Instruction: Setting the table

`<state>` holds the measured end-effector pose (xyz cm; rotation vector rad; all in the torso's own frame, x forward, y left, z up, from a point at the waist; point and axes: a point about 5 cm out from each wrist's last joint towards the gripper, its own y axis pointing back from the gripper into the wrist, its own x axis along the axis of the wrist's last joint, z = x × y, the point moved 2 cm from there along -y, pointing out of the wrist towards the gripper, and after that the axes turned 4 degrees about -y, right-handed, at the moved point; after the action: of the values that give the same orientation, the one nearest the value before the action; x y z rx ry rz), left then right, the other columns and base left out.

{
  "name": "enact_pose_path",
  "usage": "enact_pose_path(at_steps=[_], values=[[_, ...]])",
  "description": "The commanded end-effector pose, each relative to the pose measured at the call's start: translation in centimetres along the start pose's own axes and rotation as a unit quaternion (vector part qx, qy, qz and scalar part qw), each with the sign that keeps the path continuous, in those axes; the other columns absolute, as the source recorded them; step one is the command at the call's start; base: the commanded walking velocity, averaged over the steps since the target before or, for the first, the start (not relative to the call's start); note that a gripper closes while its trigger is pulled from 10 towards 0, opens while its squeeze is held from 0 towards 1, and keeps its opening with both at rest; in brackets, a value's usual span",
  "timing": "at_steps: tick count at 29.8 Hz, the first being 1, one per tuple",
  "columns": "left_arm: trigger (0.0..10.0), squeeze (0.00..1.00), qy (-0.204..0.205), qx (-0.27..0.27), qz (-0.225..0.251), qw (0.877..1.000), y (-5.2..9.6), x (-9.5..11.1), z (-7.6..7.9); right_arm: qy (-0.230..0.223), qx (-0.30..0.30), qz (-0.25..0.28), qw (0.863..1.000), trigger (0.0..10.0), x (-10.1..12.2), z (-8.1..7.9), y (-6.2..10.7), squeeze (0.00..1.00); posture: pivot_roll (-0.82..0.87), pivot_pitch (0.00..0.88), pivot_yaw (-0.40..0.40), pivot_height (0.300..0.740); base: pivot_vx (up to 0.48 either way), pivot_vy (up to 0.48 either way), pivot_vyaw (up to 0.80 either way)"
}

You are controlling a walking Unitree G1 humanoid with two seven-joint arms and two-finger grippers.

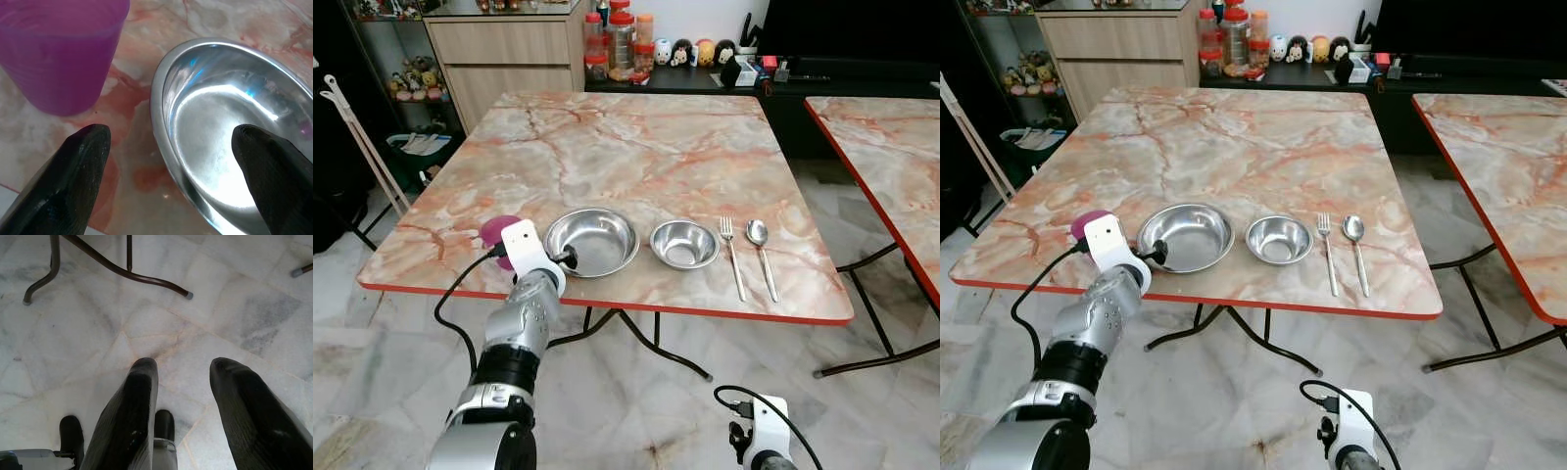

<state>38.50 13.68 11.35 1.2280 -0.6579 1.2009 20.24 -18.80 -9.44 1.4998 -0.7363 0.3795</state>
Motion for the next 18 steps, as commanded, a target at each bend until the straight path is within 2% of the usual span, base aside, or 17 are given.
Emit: enact_pose_path(at_steps=[1, 8, 12, 18], values=[[10.0, 0.00, -0.006, 0.007, -0.005, 1.000, -0.2, -0.1, 0.1, -0.004, -0.002, 0.001, 1.000, 10.0, 0.1, 0.1, 0.0, 0.00, 0.02, 0.000, -0.013, 0.740, 0.000, 0.000, 0.00], [10.0, 0.00, 0.000, -0.012, -0.023, 1.000, -0.5, -1.0, 1.1, -0.006, -0.003, 0.004, 1.000, 10.0, 0.3, 0.2, 0.0, 0.00, 0.01, 0.000, -0.011, 0.740, 0.000, 0.000, 0.00], [10.0, 0.00, -0.011, -0.006, -0.044, 0.999, -0.7, -1.8, 1.1, -0.006, -0.004, 0.004, 1.000, 10.0, 0.3, 0.2, 0.0, 0.00, 0.01, 0.000, -0.011, 0.740, 0.000, 0.000, 0.00], [10.0, 0.00, -0.012, -0.005, -0.046, 0.999, -0.8, -2.1, 1.3, -0.006, -0.005, 0.004, 1.000, 10.0, 0.3, 0.3, 0.0, 0.00, 0.01, 0.000, -0.011, 0.740, 0.000, 0.000, 0.00]])
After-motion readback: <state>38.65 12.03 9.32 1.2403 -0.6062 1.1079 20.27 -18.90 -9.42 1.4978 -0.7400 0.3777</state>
